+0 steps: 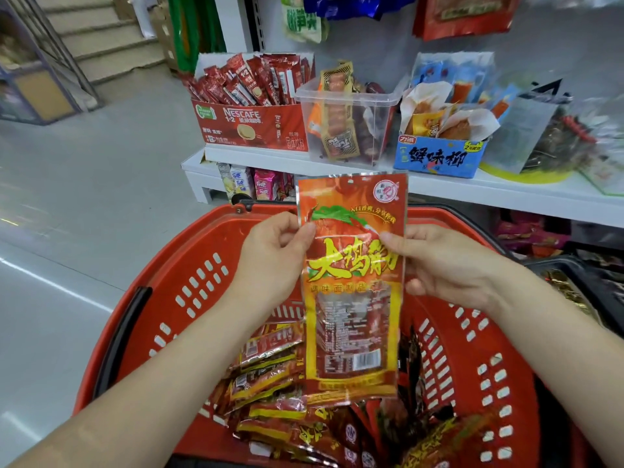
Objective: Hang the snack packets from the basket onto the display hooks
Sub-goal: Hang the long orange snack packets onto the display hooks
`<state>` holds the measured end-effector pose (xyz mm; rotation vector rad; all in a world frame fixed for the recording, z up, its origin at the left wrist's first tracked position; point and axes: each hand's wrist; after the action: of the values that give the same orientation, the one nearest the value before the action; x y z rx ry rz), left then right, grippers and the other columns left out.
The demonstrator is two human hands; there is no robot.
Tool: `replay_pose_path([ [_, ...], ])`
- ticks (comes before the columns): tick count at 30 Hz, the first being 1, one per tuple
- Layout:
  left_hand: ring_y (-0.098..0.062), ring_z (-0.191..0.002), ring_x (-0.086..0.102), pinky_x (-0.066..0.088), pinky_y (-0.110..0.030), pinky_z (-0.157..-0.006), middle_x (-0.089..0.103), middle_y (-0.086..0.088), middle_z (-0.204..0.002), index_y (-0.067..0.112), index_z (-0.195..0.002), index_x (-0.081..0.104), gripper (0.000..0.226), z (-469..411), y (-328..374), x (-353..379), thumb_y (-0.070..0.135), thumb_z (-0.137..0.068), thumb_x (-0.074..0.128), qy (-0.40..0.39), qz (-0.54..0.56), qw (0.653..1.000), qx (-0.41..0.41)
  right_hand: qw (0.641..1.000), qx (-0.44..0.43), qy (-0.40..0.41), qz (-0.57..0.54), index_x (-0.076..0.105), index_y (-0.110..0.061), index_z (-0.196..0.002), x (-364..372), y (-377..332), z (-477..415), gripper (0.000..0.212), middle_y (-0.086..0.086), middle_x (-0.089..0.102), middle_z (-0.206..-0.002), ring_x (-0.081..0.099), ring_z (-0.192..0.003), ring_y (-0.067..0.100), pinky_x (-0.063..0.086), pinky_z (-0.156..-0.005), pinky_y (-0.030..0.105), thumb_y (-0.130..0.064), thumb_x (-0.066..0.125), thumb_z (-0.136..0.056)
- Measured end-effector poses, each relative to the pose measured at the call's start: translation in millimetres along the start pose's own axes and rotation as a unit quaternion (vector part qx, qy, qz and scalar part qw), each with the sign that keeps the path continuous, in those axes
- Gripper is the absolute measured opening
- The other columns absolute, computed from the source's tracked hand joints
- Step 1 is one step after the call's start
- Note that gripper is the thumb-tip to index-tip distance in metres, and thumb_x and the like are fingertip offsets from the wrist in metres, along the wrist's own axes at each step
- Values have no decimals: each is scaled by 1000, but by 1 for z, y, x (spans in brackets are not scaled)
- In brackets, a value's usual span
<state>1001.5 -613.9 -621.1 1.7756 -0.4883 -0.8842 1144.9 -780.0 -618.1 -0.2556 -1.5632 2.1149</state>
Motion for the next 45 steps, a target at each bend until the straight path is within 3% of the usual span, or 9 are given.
replay_pose_path([
  [6, -10, -70, 64, 50, -24, -64, 70, 0, -78, 13, -90, 71, 16, -20, -45, 9, 10, -94, 56, -214, -216, 949, -87, 980, 26, 177, 85, 66, -6, -106, -11, 0, 2, 30, 19, 70, -109, 69, -84, 24, 56, -48, 28, -33, 53, -98],
  [11, -28, -110, 60, 51, -36, -90, 66, -7, -119, 16, -120, 65, 32, -15, -113, 37, 15, -91, 50, -481, -561, 674, -11, 952, 27, 233, 196, 58, 7, -107, -6, 30, -12, 34, 31, 64, -103, 67, -84, 37, 62, -67, 44, -25, 52, -99],
  [14, -31, -113, 58, 50, -38, -92, 61, -12, -126, 14, -131, 55, 37, -14, -130, 48, 13, -94, 49, -509, -601, 616, -4, 941, -19, 237, 242, 56, -11, -123, 0, 33, -11, 26, 18, 62, -121, 69, -85, 33, 62, -61, 42, -14, 53, -98],
  [17, -30, -101, 64, 54, -37, -85, 68, -13, -111, 6, -113, 64, 25, -14, -138, 46, 11, -91, 54, -456, -600, 657, 22, 924, -70, 241, 290, 41, -40, -135, -1, 28, -6, 53, 5, 43, -146, 69, -64, 24, 60, -52, 41, -7, 54, -96],
  [21, -10, -84, 68, 54, -26, -82, 74, 4, -94, 17, -93, 75, 12, -22, -125, 19, 14, -84, 69, -274, -447, 849, -58, 922, -82, 218, 308, 65, -28, -100, -2, 15, -1, 30, 7, 56, -122, 56, -44, 8, 60, -51, 43, -4, 47, -97],
  [26, -8, -59, 61, 52, -29, -62, 68, 7, -65, 17, -109, 61, 35, -22, -83, -25, -5, -82, 67, -81, -171, 967, -172, 953, -40, 180, 239, 73, -10, -86, -3, -10, 7, 32, 19, 56, -130, 68, -83, 35, 62, -68, 40, 2, 45, -97],
  [33, -3, -62, 61, 50, -23, -52, 58, 9, -69, 24, -116, 58, 45, 8, 39, -50, -10, -88, 55, 56, 159, 974, -151, 972, -60, 223, 47, 72, -23, -90, 43, -62, 45, 22, 1, 68, -109, 67, -95, 13, 56, -91, 42, -7, 57, -93],
  [40, -29, -92, 61, 51, -43, -81, 67, -6, -95, 25, -123, 57, 57, 13, 233, -99, -18, -90, 41, 14, 262, 956, -133, 951, -73, 284, 101, 66, -33, -122, 80, -212, 145, 46, -10, 63, -126, 55, -120, 6, 40, -104, 29, -47, 73, -79],
  [45, -23, -93, 61, 51, -37, -85, 67, 1, -96, 27, -118, 56, 60, 18, 392, -125, -22, -88, 42, -27, 178, 978, -107, 945, -132, 291, 71, 76, -40, -86, 112, -341, 228, 17, -20, 74, -95, 66, -95, 0, 52, -94, 38, -48, 79, -71],
])
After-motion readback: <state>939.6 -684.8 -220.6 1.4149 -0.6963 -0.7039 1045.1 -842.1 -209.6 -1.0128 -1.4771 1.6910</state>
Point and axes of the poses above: each hand's wrist, its own z-axis away from the middle knuckle, its own x-axis out of the palm, y = z × x
